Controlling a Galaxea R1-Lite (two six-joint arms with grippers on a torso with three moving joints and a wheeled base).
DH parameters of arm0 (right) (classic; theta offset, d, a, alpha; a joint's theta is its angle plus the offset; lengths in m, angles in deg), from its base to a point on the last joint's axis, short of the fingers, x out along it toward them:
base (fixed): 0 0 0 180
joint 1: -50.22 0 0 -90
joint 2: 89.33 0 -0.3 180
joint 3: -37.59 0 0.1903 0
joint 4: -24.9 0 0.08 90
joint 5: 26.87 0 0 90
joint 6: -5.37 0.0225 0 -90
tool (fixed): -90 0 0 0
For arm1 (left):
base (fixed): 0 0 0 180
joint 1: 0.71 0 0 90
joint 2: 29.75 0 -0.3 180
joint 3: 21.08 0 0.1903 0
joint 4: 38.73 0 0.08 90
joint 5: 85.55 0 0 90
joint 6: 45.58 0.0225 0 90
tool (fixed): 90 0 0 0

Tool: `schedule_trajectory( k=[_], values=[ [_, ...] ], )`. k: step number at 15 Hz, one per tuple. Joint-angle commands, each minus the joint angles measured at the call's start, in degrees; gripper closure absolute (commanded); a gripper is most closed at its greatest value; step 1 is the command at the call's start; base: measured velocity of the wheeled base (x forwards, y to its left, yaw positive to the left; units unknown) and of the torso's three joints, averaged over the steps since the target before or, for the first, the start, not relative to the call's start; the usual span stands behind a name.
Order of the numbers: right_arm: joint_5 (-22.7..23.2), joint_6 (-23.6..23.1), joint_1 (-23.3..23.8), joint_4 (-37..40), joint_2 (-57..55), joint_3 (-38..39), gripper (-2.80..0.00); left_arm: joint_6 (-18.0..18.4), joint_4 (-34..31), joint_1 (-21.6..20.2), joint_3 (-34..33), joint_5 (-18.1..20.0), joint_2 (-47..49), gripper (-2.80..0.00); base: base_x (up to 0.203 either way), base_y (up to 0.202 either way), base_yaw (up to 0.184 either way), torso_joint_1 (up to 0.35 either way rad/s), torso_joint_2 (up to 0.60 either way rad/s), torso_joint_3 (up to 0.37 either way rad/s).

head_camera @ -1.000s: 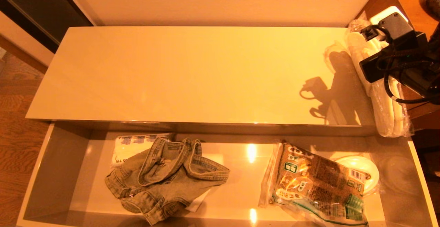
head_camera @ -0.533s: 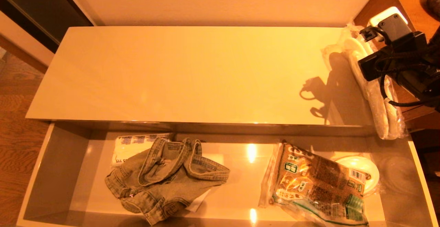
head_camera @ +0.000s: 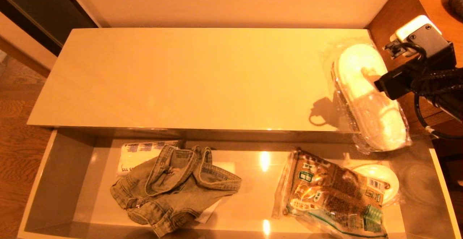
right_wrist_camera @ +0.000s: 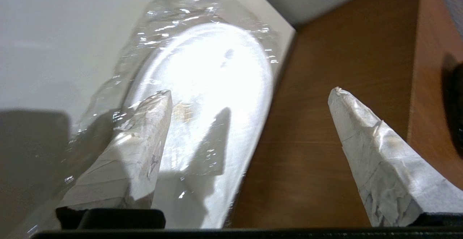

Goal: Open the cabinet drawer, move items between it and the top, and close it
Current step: Place the disposable slippers on the table, then take out the shorts from the drawer

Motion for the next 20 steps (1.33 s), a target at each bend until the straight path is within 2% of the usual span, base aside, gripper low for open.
schedule_trajectory(
  k=[1, 4, 6, 7, 10, 13, 15, 17, 20],
  values=[
    [0.0, -0.5, -2.7, 1.0, 4.4, 2.5, -2.8, 0.0, 0.0, 0.0, 0.0, 0.0, 0.0, 0.0, 0.0, 0.0, 0.0, 0.0, 0.0, 0.0],
    [-1.5, -0.7, -3.1, 11.3, 8.3, 2.3, -2.8, 0.1, 0.0, 0.0, 0.0, 0.0, 0.0, 0.0, 0.0, 0.0, 0.0, 0.0, 0.0, 0.0],
    [-7.4, -0.4, -3.0, 21.3, 10.9, 0.0, -2.8, 0.1, 0.0, 0.0, 0.0, 0.0, 0.0, 0.0, 0.0, 0.0, 0.0, 0.0, 0.0, 0.0],
    [-9.4, 0.0, -2.8, 26.0, 11.8, -1.5, 0.0, 0.0, 0.0, 0.0, 0.0, -0.1, 0.0, 0.0, 0.0, 0.0, 0.0, 0.0, 0.0, 0.0],
    [-11.3, 3.5, -1.9, 39.7, 16.2, -4.8, 0.0, 0.0, 0.0, 0.0, 0.0, 0.0, 0.0, 0.0, 0.0, 0.0, 0.0, 0.0, 0.0, 0.0],
    [-10.7, 3.9, -2.4, 46.7, 25.7, -3.8, 0.0, 0.1, 0.0, 0.0, 0.0, 0.0, 0.0, 0.0, 0.0, 0.0, 0.0, 0.0, 0.0, 0.0],
    [-10.5, 3.8, -2.8, 58.0, 34.5, -4.5, 0.0, 0.0, 0.0, 0.0, 0.0, 0.0, 0.0, 0.0, 0.0, 0.0, 0.0, 0.0, 0.0, 0.0],
    [-10.9, 4.3, -2.8, 69.3, 38.5, -9.8, 0.0, 0.1, 0.0, 0.0, 0.0, 0.0, 0.0, 0.0, 0.0, 0.0, 0.0, 0.0, 0.0, 0.0],
    [-10.9, 7.0, -1.3, 75.9, 38.9, -20.9, 0.0, 0.0, 0.0, 0.0, 0.0, 0.0, 0.0, 0.0, 0.0, 0.0, 0.0, 0.0, 0.0, 0.0]
  ],
)
